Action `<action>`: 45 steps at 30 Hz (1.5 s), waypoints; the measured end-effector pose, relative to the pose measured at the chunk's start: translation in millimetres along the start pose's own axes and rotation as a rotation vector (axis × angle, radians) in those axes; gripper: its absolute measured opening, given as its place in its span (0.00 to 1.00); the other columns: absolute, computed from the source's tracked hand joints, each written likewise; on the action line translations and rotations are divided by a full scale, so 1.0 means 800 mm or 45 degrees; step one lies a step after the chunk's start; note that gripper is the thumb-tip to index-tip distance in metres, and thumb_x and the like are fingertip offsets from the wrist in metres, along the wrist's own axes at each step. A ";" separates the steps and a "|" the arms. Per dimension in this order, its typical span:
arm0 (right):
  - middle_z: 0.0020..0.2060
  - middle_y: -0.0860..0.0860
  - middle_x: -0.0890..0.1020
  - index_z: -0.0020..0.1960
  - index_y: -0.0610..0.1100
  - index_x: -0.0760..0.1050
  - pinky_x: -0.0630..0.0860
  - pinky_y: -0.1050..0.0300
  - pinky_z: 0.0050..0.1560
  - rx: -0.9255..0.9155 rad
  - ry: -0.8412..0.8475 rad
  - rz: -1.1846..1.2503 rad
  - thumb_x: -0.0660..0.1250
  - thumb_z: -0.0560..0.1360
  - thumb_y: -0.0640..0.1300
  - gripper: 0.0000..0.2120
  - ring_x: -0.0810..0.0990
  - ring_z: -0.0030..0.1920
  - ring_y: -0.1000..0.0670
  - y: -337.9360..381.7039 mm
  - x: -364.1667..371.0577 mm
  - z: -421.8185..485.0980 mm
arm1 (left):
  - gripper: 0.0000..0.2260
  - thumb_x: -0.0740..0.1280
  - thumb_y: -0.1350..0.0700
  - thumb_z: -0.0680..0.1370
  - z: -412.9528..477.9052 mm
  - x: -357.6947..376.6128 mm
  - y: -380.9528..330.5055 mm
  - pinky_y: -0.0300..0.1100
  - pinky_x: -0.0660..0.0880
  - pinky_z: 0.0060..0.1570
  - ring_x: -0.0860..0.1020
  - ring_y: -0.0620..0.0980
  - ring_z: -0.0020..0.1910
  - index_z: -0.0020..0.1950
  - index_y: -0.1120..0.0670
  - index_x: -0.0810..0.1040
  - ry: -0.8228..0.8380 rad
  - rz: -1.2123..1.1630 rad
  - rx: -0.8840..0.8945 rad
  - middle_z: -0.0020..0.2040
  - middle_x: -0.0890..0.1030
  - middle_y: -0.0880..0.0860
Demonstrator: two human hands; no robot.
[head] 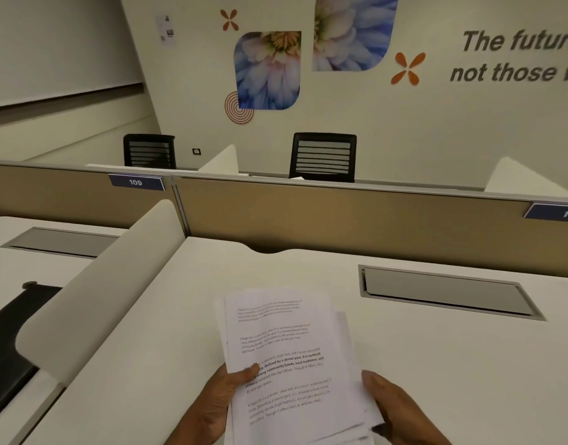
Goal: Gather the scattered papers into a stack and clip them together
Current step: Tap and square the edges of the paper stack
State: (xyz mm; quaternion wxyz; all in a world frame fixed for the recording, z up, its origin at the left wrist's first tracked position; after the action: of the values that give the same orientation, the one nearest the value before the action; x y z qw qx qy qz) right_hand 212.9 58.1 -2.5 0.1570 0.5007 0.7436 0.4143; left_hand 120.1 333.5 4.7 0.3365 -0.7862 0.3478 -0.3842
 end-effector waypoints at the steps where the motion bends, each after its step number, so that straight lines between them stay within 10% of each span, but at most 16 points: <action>1: 0.56 0.42 0.86 0.65 0.46 0.79 0.81 0.43 0.59 0.022 0.005 0.023 0.63 0.81 0.56 0.19 0.84 0.58 0.38 0.007 -0.007 -0.003 | 0.20 0.74 0.65 0.73 0.000 0.008 -0.001 0.54 0.83 0.52 0.85 0.63 0.55 0.66 0.59 0.80 0.001 0.027 0.008 0.58 0.86 0.62; 12: 0.52 0.45 0.88 0.60 0.42 0.82 0.84 0.44 0.54 -0.493 -0.018 -0.187 0.77 0.71 0.39 0.17 0.87 0.53 0.42 0.121 -0.037 -0.027 | 0.20 0.74 0.65 0.74 -0.003 0.128 -0.029 0.61 0.79 0.63 0.84 0.61 0.59 0.65 0.57 0.80 0.128 0.249 0.195 0.60 0.85 0.60; 25: 0.44 0.51 0.89 0.55 0.46 0.83 0.82 0.62 0.40 -0.538 -0.362 -0.177 0.80 0.68 0.40 0.16 0.86 0.47 0.50 0.070 -0.075 -0.034 | 0.25 0.83 0.58 0.64 0.010 0.133 -0.006 0.39 0.81 0.49 0.84 0.57 0.57 0.59 0.54 0.83 0.019 0.502 0.211 0.53 0.88 0.55; 30: 0.47 0.49 0.88 0.58 0.49 0.81 0.85 0.48 0.51 -0.603 -0.406 -0.198 0.81 0.68 0.41 0.20 0.86 0.50 0.47 0.077 -0.045 -0.044 | 0.17 0.78 0.62 0.72 -0.001 0.155 -0.018 0.46 0.83 0.53 0.86 0.51 0.53 0.60 0.52 0.84 0.115 0.511 0.250 0.52 0.89 0.52; 45: 0.41 0.48 0.89 0.51 0.45 0.84 0.86 0.47 0.42 -0.751 -0.561 -0.032 0.77 0.72 0.43 0.08 0.87 0.43 0.43 0.073 -0.045 -0.094 | 0.16 0.75 0.62 0.74 -0.050 0.167 -0.023 0.46 0.84 0.50 0.86 0.51 0.51 0.60 0.48 0.84 0.113 0.332 0.370 0.52 0.88 0.53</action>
State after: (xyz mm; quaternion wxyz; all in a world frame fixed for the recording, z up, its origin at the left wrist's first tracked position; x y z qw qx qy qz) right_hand 216.0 0.8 81.5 0.4561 0.5019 0.5467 0.4911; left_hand 153.4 225.2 87.9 0.4779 -0.6599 0.4021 -0.4177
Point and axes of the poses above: each hand's wrist, its own z-axis towards the middle knuckle, its own x-axis out of the palm, y = z × x, the point moved 10 cm from there along z, towards the middle knuckle
